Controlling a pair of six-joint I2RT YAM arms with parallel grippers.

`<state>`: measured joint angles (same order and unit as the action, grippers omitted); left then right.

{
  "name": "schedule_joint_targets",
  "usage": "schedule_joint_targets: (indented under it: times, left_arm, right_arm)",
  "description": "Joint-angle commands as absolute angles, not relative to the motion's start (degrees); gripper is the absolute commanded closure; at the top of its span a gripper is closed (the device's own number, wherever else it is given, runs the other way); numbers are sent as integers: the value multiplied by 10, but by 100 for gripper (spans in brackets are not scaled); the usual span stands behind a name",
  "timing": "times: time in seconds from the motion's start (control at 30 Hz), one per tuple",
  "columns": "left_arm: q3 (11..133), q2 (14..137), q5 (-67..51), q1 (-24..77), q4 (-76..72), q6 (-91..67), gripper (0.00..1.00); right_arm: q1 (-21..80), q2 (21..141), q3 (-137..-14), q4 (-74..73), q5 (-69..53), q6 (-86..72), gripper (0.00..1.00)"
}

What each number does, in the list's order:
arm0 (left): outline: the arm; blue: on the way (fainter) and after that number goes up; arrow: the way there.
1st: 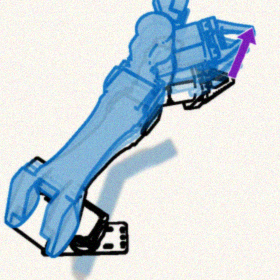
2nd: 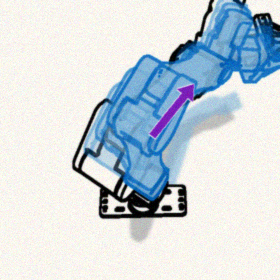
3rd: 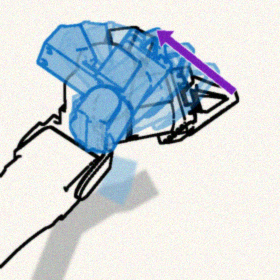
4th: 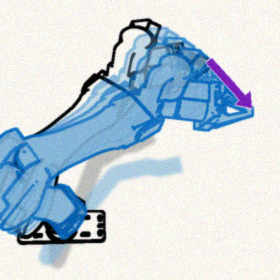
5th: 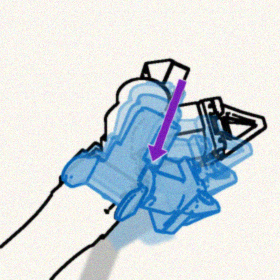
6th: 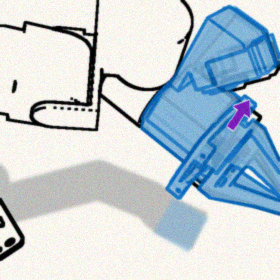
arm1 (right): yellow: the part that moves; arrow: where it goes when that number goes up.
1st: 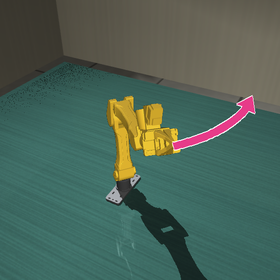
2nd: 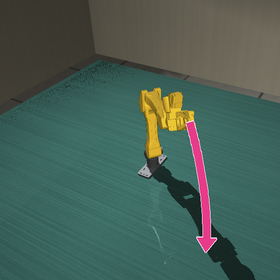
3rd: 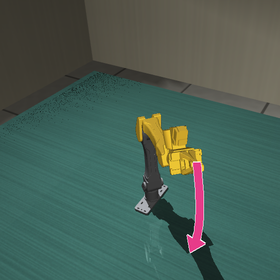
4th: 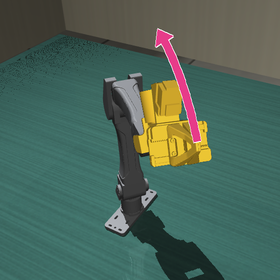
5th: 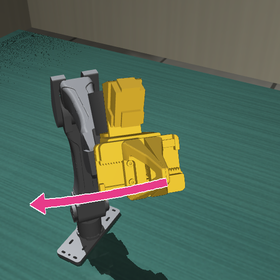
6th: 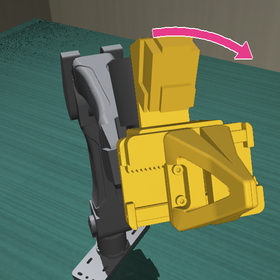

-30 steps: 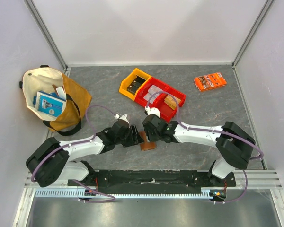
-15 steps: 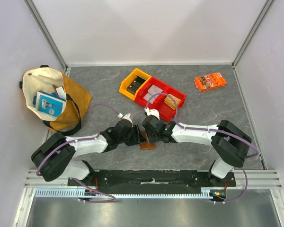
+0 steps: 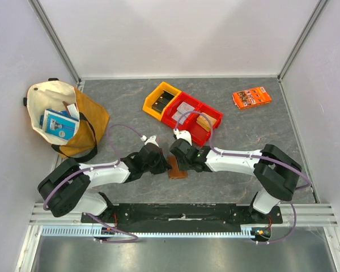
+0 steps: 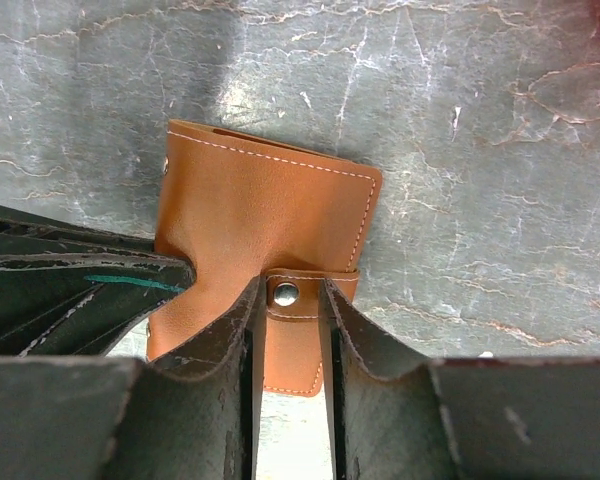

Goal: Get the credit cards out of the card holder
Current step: Open the card holder at the center of the board.

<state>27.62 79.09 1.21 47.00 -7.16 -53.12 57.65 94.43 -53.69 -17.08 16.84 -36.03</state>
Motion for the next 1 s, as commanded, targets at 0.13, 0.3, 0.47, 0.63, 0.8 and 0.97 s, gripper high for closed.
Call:
schedule_joint_targets:
  times: [0.13,0.3,0.47,0.63,0.8,0.97]
  left_arm:
    - [271,774,72,475,25,-517,98]
    - [271,768,71,475,27,-512,98]
    - [272,766,69,476,29,-509,98]
    - [274,760,67,475,32,-507,98]
    - [273,753,65,475,27,-512,98]
    - [268,751,63,476,21,-521,98]
  right_arm:
    - [563,908,-513,-246,264,-365,82]
    - [538,877,-482,-250,270,-366,81]
    - [515,863,-458,-253,270,-366,82]
    - [514,826,-460,-215,197,-352,76]
    - [537,815,-479,-142,142,-347,43]
    - [555,884,-525,-128,120,-348,36]
